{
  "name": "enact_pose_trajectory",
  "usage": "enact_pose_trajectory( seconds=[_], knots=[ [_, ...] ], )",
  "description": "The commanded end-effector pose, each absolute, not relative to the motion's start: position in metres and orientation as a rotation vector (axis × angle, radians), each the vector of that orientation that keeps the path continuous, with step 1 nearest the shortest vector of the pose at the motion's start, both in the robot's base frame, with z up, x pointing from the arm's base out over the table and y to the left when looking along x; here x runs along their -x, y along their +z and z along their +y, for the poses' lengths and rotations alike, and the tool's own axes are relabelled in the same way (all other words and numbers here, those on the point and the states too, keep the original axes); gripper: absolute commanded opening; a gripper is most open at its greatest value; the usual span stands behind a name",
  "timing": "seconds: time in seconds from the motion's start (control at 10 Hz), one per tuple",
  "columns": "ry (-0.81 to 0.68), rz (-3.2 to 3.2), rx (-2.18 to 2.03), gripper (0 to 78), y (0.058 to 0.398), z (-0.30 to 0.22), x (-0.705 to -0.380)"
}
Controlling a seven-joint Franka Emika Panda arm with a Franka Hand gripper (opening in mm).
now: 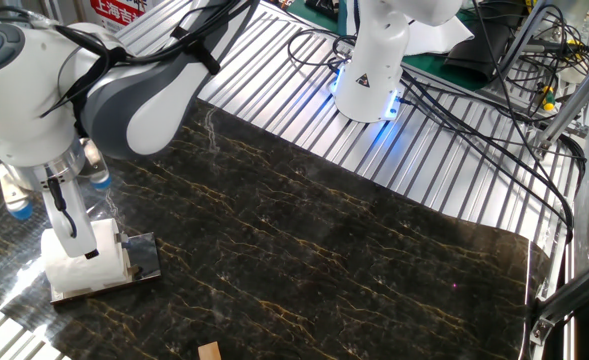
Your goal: Take the roll of paper down from the shelf
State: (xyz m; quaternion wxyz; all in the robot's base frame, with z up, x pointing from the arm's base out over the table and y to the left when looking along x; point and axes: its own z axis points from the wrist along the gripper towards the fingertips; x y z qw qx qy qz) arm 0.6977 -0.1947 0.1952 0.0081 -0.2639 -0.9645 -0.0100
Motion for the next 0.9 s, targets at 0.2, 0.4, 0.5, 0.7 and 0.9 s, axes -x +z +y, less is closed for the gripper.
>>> enact_pose_trajectory(
  seconds=[0.2,0.4,0.5,0.7,0.9],
  knots=[
    [-0.028,-3.012,0.87,77.4,0.1792,-0.2019,-0.7032],
    [-0.013,-3.009,0.878,77.4,0.1785,-0.2029,-0.7033],
    [-0.004,-3.008,0.88,77.4,0.1776,-0.2051,-0.7031],
    [-0.005,-3.007,0.881,77.4,0.175,-0.2086,-0.7023],
    [-0.005,-3.001,0.903,77.4,0.1731,-0.2083,-0.6997]
  ],
)
